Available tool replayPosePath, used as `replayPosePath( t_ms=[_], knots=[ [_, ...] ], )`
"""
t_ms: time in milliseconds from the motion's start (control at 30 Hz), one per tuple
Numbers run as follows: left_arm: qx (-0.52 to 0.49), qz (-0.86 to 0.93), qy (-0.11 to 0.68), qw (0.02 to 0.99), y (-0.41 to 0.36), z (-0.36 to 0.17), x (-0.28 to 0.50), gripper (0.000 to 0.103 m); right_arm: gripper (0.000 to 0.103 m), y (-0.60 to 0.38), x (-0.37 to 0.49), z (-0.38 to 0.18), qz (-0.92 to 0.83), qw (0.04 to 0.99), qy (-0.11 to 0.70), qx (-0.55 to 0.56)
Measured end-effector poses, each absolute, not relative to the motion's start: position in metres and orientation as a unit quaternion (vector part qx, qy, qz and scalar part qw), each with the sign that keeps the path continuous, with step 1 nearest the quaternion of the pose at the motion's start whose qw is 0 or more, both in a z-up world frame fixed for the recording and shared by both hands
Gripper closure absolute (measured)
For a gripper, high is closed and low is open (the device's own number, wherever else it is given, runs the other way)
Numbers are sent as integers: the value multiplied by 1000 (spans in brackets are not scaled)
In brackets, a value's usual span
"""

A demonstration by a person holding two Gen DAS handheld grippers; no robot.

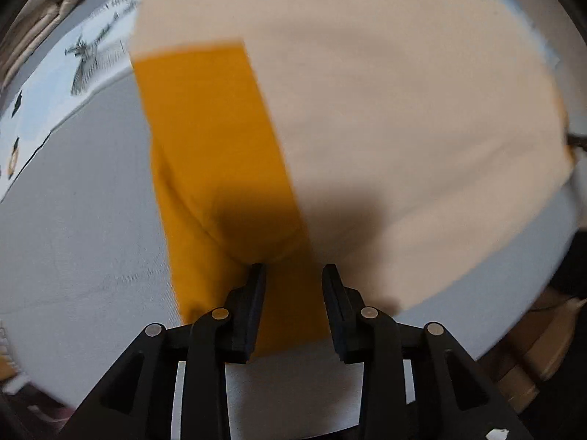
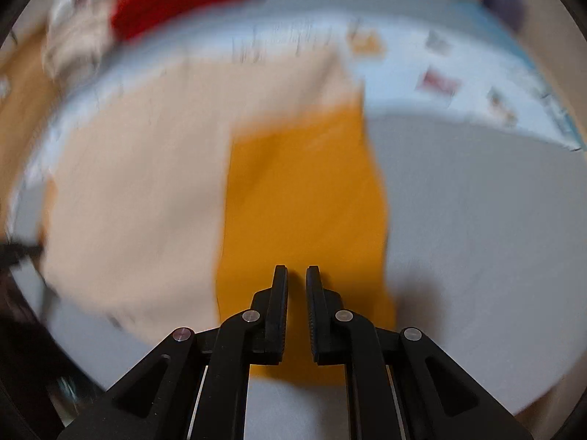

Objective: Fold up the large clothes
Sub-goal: 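Open both tools and lift them off the jacket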

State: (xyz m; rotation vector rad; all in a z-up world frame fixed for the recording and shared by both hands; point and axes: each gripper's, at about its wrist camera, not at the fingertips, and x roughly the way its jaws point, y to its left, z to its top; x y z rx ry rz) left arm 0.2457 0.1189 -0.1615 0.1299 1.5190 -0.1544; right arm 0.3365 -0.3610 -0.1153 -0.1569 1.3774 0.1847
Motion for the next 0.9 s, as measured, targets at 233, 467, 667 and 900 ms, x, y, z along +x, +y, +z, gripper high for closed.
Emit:
replayPosePath(
  t_ms=[233, 467, 667, 900],
  knots=[
    [48, -36, 679, 732, 123, -160, 240, 73, 92, -370, 327, -127, 63, 747, 653, -106],
    [101, 56, 636, 763, 127, -144, 216, 72, 92, -378, 316, -112, -4, 756, 633, -167],
    [10, 96, 524, 846, 126, -79, 177, 79, 91, -365, 289, -20, -17, 870, 482, -101],
    [-73, 85, 479, 870, 99, -70, 145, 86, 91, -312, 251, 16, 33, 904, 426, -4]
  ],
)
